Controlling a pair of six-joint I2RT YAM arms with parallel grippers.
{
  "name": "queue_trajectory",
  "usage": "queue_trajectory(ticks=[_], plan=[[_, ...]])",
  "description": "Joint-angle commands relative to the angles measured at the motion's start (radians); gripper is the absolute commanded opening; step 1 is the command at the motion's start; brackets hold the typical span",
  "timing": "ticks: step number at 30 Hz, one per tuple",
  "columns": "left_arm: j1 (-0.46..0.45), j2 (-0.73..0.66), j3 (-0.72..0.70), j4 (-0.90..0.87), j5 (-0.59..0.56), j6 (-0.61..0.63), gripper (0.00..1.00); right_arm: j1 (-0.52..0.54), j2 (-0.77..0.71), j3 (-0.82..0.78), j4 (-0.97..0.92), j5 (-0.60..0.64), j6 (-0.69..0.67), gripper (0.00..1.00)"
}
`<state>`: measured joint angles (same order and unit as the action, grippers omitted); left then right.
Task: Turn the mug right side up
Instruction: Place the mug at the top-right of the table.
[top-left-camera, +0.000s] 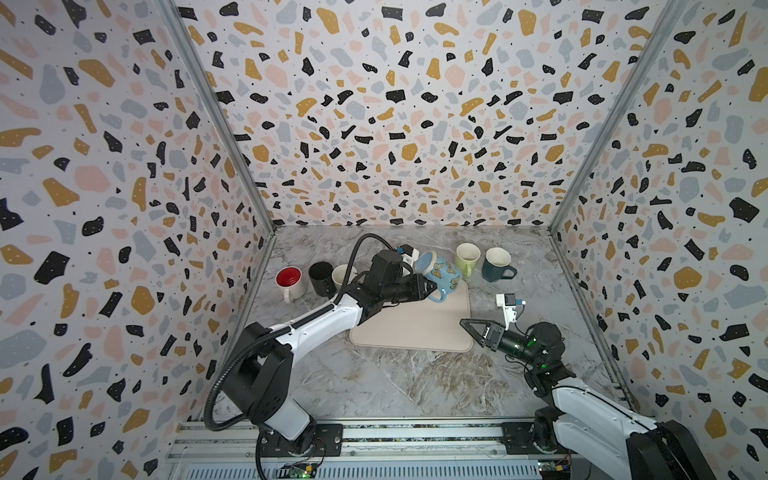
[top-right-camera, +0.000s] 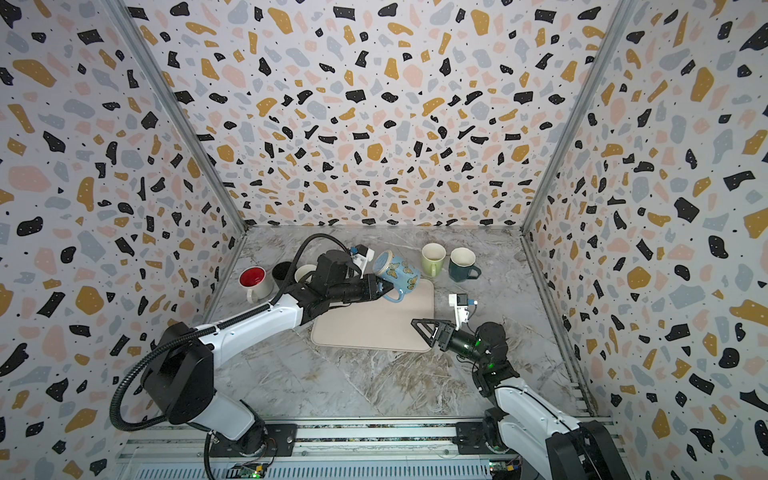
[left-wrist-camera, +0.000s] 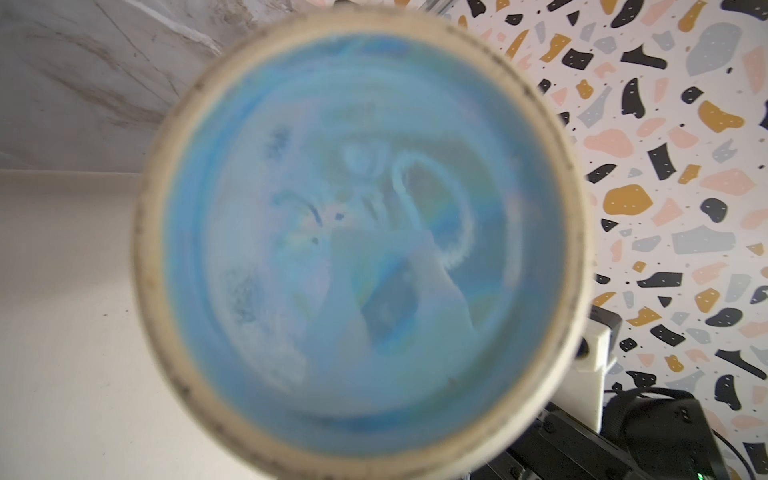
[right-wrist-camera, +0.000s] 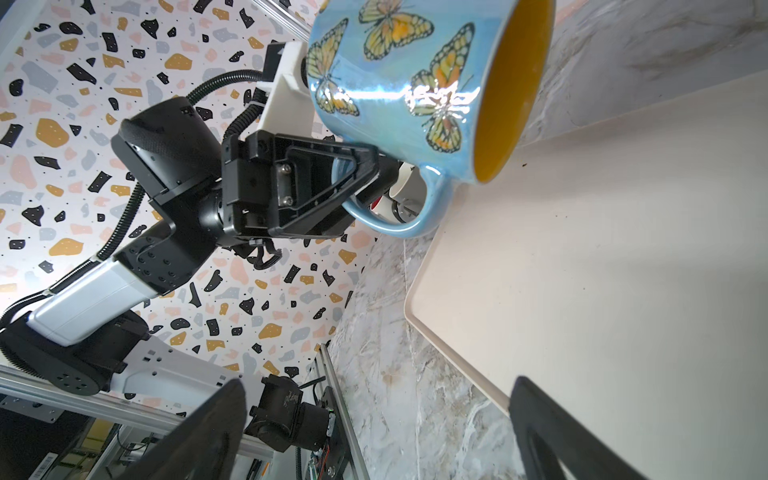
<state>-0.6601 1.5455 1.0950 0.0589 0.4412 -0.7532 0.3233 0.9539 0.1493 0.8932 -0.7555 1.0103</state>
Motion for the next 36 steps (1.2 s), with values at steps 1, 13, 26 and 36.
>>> queue_trajectory(ticks=[1, 13, 26, 36], plan=[[-0.019, -0.079, 0.0, 0.185, 0.041, -0.015, 0.0, 0.007, 0.02, 0.049, 0.094, -0.001, 0.028, 0.99], [-0.042, -0.118, -0.013, 0.259, 0.03, -0.051, 0.0, 0.008, 0.124, 0.132, 0.194, -0.007, 0.076, 0.98], [-0.047, -0.122, -0.024, 0.318, 0.029, -0.097, 0.0, 0.008, 0.22, 0.18, 0.276, 0.018, 0.098, 0.93], [-0.053, -0.104, -0.074, 0.458, 0.029, -0.207, 0.0, 0.01, 0.287, 0.199, 0.372, 0.014, 0.138, 0.87]])
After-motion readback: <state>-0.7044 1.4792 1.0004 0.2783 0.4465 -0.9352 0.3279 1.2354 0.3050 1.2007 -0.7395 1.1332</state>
